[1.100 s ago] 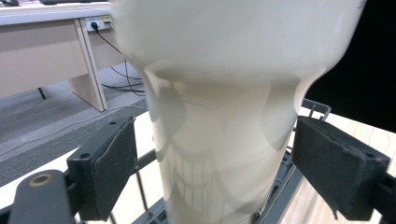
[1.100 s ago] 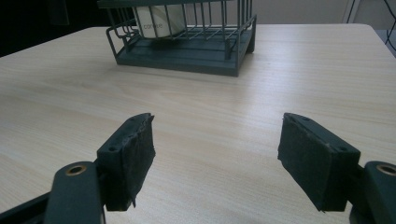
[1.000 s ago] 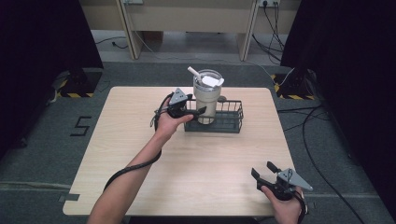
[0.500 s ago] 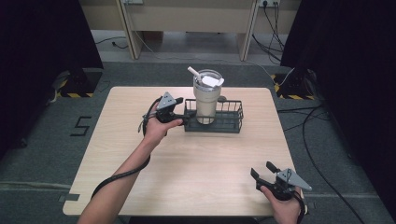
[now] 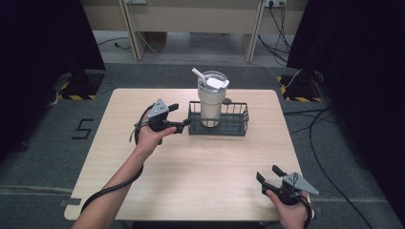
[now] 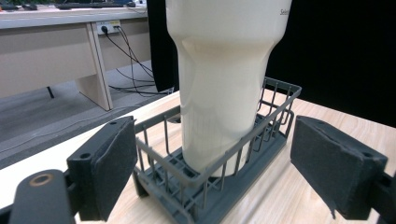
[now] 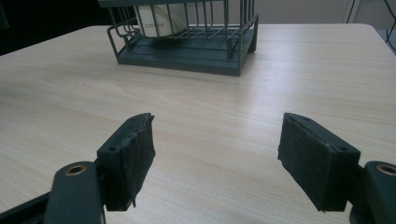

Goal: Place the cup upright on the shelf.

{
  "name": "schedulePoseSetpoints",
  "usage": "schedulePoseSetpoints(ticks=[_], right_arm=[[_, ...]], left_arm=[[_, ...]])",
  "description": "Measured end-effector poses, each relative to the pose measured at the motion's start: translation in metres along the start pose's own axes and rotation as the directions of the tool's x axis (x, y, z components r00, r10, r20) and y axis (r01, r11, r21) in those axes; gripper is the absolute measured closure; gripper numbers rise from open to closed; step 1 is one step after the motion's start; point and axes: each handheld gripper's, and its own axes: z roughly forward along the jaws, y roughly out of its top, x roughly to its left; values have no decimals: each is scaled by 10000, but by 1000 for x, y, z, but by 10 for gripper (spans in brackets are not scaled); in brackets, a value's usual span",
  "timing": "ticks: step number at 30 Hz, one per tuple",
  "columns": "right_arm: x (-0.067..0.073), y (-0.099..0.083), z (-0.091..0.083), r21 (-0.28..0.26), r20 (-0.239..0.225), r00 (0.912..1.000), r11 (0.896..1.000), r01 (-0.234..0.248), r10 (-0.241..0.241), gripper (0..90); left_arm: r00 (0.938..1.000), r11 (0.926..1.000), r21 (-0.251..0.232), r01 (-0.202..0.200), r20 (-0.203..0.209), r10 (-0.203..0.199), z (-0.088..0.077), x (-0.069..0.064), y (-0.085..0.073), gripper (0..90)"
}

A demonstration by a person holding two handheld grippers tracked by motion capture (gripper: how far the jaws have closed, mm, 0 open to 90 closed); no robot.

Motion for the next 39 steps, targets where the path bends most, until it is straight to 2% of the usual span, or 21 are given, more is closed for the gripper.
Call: schedulePoseSetpoints(ticks=[16, 22, 39], right_arm=[[1, 0, 0, 30, 38, 10000, 10000, -20, 20, 271], [1, -1, 1, 42, 59, 10000, 10000, -4, 3, 271], [1, -1, 1, 59, 87, 10000, 10000, 6, -7, 271]], left_arm=[[9984, 9992, -59, 403, -390, -405, -45, 7, -27, 143], [9964, 9982, -54, 601, -603, -604, -61, 12, -39, 143], [9899, 9960, 150, 876, -1131, -854, -102, 19, -74, 143]])
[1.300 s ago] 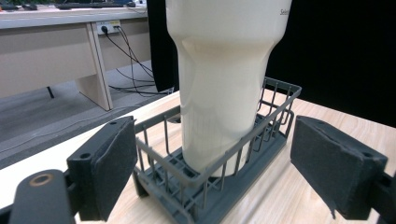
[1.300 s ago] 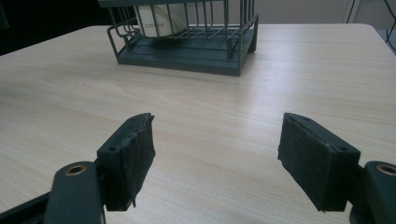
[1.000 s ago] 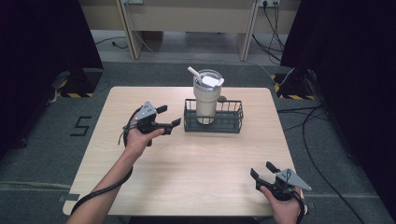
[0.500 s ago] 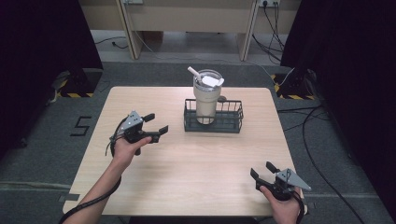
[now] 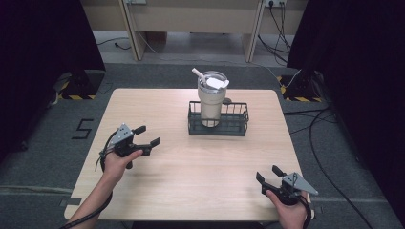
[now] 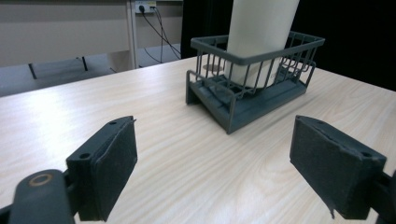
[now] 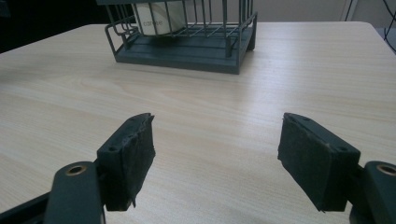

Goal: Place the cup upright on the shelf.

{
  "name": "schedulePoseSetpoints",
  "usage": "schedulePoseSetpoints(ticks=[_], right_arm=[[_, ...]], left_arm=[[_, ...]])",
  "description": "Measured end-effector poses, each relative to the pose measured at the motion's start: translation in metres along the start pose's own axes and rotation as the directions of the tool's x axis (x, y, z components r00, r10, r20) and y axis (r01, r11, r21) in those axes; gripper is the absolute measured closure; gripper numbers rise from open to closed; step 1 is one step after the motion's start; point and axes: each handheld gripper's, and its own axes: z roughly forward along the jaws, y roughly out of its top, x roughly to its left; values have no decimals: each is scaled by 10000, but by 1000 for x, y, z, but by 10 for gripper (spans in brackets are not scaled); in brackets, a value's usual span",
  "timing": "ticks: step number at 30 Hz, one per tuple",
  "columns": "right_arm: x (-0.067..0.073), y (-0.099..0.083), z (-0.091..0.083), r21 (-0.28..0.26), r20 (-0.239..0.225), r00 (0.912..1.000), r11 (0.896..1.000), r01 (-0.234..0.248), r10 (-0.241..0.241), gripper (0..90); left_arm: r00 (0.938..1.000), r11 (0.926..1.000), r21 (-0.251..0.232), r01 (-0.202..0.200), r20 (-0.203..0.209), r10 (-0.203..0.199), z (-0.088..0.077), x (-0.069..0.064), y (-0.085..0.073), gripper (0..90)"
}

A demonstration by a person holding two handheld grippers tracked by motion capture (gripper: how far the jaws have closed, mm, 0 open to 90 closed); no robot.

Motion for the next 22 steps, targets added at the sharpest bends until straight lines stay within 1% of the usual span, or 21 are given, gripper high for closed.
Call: schedulePoseSetpoints(ticks=[2, 6, 10, 13, 16, 18, 22], right_arm=[[1, 0, 0, 37, -10, 9999, 9999, -110, 110, 271], [0, 0, 0, 26, 2, 10000, 10000, 18, -18, 271], [0, 0, 0, 5, -12, 10000, 10000, 3, -3, 271], [0, 0, -1, -7, -38, 10000, 10000, -5, 5, 271], [0, 0, -1, -36, -59, 10000, 10000, 37, -37, 271], [0, 0, -1, -32, -66, 10000, 10000, 22, -23, 271], [-1, 1, -2, -53, -18, 10000, 10000, -1, 1, 271]], left_arm=[[10000, 10000, 25, 56, -69, -56, -4, 2, -4, 143], [9997, 9999, 59, 144, -205, -143, -10, 5, -11, 143], [9994, 9998, 114, 132, -320, -129, -15, 6, -17, 143], [9990, 9997, 78, 239, -390, -236, -17, 6, -21, 144], [9985, 9992, -13, 403, -380, -403, -19, 6, -24, 144], [9983, 9990, -20, 444, -383, -444, -19, 5, -25, 144], [9984, 9987, -107, 500, -272, -502, -17, 4, -22, 145]])
